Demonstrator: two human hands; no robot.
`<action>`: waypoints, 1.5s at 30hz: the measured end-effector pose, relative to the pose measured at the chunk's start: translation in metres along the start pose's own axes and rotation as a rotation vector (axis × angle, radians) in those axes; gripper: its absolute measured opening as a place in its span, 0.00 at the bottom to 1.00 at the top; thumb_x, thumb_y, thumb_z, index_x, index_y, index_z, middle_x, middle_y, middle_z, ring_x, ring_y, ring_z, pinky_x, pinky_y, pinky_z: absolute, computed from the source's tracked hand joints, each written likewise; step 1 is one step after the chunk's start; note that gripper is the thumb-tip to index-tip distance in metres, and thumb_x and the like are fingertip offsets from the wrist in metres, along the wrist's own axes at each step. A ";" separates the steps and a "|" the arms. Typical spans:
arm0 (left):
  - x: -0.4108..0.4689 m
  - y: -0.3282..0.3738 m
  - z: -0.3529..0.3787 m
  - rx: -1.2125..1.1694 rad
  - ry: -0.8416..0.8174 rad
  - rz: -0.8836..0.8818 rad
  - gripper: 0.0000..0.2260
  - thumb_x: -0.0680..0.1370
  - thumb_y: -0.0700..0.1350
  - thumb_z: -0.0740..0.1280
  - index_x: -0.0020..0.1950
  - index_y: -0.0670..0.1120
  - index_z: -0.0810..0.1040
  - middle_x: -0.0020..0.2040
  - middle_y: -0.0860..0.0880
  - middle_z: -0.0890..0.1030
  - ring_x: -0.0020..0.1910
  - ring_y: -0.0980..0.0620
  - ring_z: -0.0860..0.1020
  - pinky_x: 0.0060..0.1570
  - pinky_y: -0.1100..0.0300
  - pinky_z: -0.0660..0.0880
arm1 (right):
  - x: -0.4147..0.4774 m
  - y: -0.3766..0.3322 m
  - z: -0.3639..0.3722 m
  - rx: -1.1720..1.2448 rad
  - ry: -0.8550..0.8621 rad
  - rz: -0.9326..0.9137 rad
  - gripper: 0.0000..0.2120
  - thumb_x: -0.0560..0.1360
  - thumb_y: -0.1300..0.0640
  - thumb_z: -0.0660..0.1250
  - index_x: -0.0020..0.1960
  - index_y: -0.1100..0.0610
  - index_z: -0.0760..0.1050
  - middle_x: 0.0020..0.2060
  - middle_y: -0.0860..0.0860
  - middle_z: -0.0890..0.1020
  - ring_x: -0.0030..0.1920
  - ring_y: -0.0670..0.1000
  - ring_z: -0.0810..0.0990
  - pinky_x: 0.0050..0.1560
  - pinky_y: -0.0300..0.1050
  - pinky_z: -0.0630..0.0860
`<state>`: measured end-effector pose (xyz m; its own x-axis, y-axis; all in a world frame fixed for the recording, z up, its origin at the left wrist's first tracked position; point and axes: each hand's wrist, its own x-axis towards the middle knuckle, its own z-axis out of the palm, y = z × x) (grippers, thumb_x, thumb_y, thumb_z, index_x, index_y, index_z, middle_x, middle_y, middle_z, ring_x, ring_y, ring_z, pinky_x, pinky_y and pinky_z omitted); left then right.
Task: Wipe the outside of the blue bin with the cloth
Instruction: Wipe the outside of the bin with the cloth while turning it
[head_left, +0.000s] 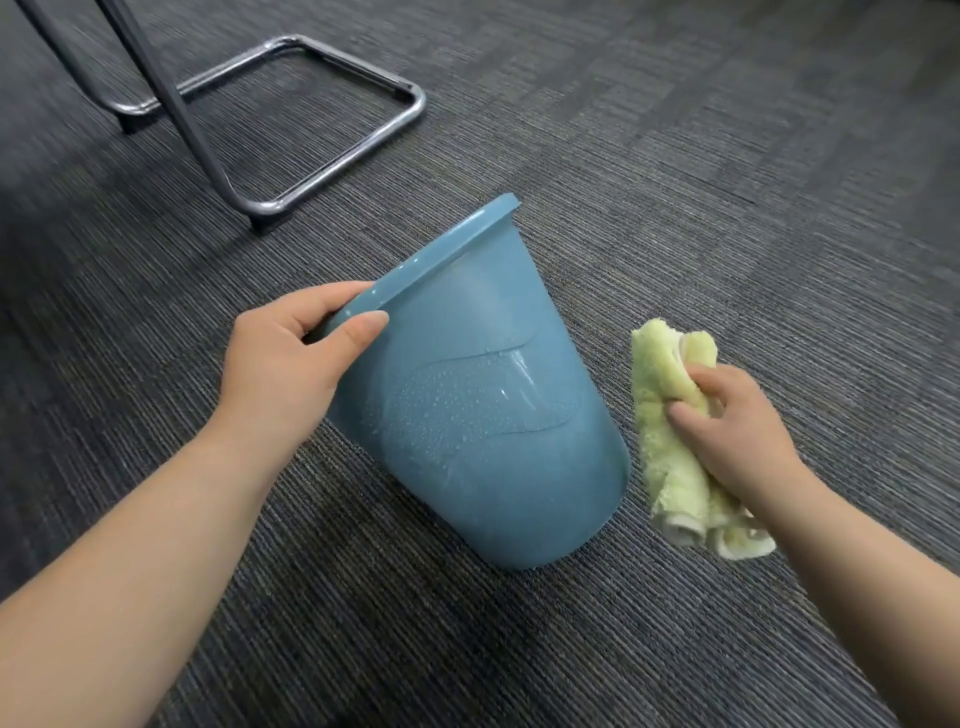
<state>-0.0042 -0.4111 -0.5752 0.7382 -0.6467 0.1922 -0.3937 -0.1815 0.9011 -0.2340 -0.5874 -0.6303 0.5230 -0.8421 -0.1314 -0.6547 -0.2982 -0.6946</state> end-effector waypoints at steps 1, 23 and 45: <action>0.000 0.001 0.001 -0.006 -0.003 0.000 0.12 0.69 0.45 0.68 0.38 0.65 0.77 0.39 0.65 0.80 0.41 0.69 0.76 0.44 0.74 0.72 | 0.001 -0.005 -0.002 -0.010 0.016 -0.022 0.11 0.71 0.62 0.63 0.52 0.55 0.75 0.51 0.50 0.71 0.47 0.47 0.68 0.44 0.43 0.62; -0.004 0.015 0.012 -0.081 -0.091 0.067 0.15 0.73 0.36 0.65 0.42 0.58 0.75 0.42 0.61 0.79 0.42 0.70 0.77 0.42 0.75 0.70 | -0.013 -0.102 -0.003 -0.283 -0.042 -0.541 0.16 0.69 0.55 0.63 0.56 0.44 0.75 0.64 0.46 0.71 0.51 0.55 0.77 0.38 0.44 0.68; -0.001 0.013 0.011 -0.053 -0.060 0.058 0.15 0.73 0.36 0.64 0.42 0.58 0.74 0.44 0.60 0.77 0.42 0.72 0.76 0.43 0.76 0.70 | 0.003 -0.045 0.002 -0.195 -0.099 -0.209 0.14 0.71 0.57 0.62 0.56 0.49 0.73 0.62 0.47 0.70 0.50 0.53 0.74 0.38 0.44 0.66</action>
<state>-0.0160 -0.4205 -0.5679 0.6800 -0.6985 0.2229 -0.4042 -0.1035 0.9088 -0.2020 -0.5758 -0.6006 0.7018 -0.7083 -0.0754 -0.6147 -0.5488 -0.5665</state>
